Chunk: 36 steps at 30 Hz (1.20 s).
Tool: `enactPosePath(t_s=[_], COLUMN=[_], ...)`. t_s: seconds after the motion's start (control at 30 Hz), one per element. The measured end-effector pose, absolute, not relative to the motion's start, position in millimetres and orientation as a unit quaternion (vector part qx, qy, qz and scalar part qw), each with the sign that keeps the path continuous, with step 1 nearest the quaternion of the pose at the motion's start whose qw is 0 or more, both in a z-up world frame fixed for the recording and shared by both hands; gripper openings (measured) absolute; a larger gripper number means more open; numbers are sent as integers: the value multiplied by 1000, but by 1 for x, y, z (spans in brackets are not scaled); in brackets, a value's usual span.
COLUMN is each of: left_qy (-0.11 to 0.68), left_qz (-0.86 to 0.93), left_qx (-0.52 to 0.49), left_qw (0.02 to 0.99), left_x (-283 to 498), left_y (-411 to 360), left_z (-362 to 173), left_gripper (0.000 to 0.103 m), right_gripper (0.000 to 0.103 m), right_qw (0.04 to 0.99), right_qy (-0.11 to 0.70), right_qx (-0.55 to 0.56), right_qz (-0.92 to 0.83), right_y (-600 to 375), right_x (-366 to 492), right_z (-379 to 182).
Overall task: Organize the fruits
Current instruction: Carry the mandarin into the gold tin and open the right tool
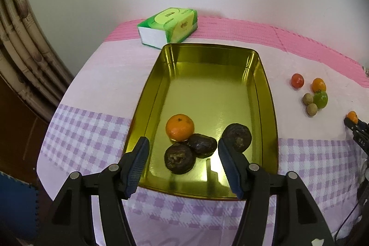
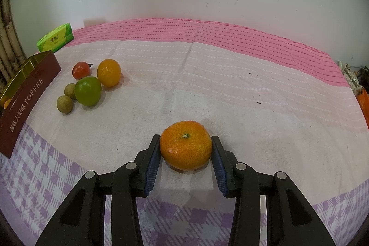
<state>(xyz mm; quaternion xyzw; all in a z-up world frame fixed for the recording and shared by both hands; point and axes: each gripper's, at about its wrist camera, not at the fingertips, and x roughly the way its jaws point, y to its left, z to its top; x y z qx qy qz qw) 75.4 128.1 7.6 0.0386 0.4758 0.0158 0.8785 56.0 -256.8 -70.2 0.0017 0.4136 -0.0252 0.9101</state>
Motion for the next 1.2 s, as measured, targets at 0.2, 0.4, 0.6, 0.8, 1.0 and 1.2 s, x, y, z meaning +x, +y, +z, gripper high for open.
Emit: enactPosePath(t_s=[0.2, 0.4, 0.6, 0.8, 1.0, 1.2], left_qy=[483, 493, 488, 493, 493, 487], left_qz=[12, 20, 27, 39, 52, 64], left_qx=[16, 6, 1, -10, -22, -24], left_qw=[876, 870, 872, 869, 868, 871], left_x=[67, 60, 56, 58, 60, 59], left_y=[145, 157, 164, 172, 179, 182], left_z=[7, 5, 7, 4, 6, 8], left_gripper=[59, 68, 77, 82, 86, 91], right_gripper=[43, 43, 42, 42, 42, 42], right_qw=[909, 905, 898, 894, 898, 905], right_qy=[415, 424, 439, 447, 440, 423], right_qx=[1, 1, -6, -6, -7, -11], right_qz=[-26, -31, -38, -37, -15, 39], right_y=[-257, -255, -251, -245, -227, -184], right_x=[56, 58, 65, 67, 65, 68], right_z=[-70, -69, -68, -63, -47, -21])
